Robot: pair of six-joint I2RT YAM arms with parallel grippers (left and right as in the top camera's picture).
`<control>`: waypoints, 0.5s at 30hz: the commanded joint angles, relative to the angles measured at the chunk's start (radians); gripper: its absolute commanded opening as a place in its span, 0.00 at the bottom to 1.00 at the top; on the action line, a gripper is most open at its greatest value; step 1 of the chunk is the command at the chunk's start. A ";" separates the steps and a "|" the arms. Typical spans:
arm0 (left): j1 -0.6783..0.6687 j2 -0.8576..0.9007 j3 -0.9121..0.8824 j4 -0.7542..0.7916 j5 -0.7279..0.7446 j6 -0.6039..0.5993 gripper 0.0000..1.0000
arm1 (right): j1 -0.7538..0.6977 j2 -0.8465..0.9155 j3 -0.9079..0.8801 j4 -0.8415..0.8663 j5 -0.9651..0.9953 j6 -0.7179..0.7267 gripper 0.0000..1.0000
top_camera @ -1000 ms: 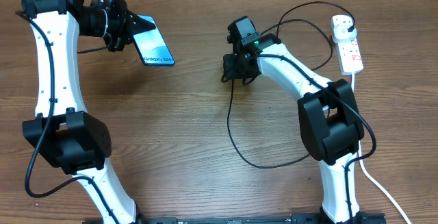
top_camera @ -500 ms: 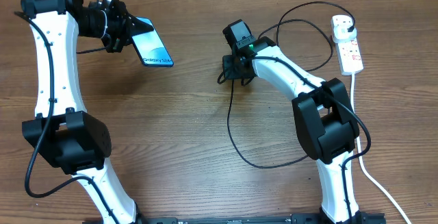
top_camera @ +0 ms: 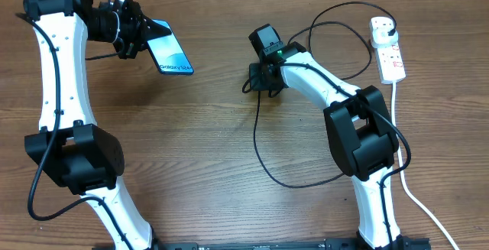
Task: Plug charger to phone and switch on socket
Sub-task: 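Lower the right gripper onto the cable's USB-C end and close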
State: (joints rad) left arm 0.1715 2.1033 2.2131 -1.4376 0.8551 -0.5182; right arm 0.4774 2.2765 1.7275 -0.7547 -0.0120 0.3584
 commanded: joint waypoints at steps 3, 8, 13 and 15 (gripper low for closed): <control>0.003 -0.014 0.009 -0.003 0.025 -0.010 0.04 | 0.002 0.040 -0.006 -0.025 -0.045 0.052 0.04; 0.003 -0.014 0.009 -0.010 0.025 -0.010 0.04 | -0.001 0.043 -0.006 -0.038 -0.099 0.087 0.04; 0.004 -0.014 0.009 -0.025 0.024 -0.008 0.04 | -0.014 0.039 0.034 -0.104 -0.147 0.043 0.04; 0.004 -0.014 0.009 -0.024 0.025 -0.006 0.04 | -0.013 0.010 0.064 -0.158 -0.148 -0.020 0.04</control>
State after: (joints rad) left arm 0.1715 2.1033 2.2131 -1.4586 0.8551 -0.5182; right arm 0.4698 2.2807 1.7496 -0.8585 -0.1349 0.4099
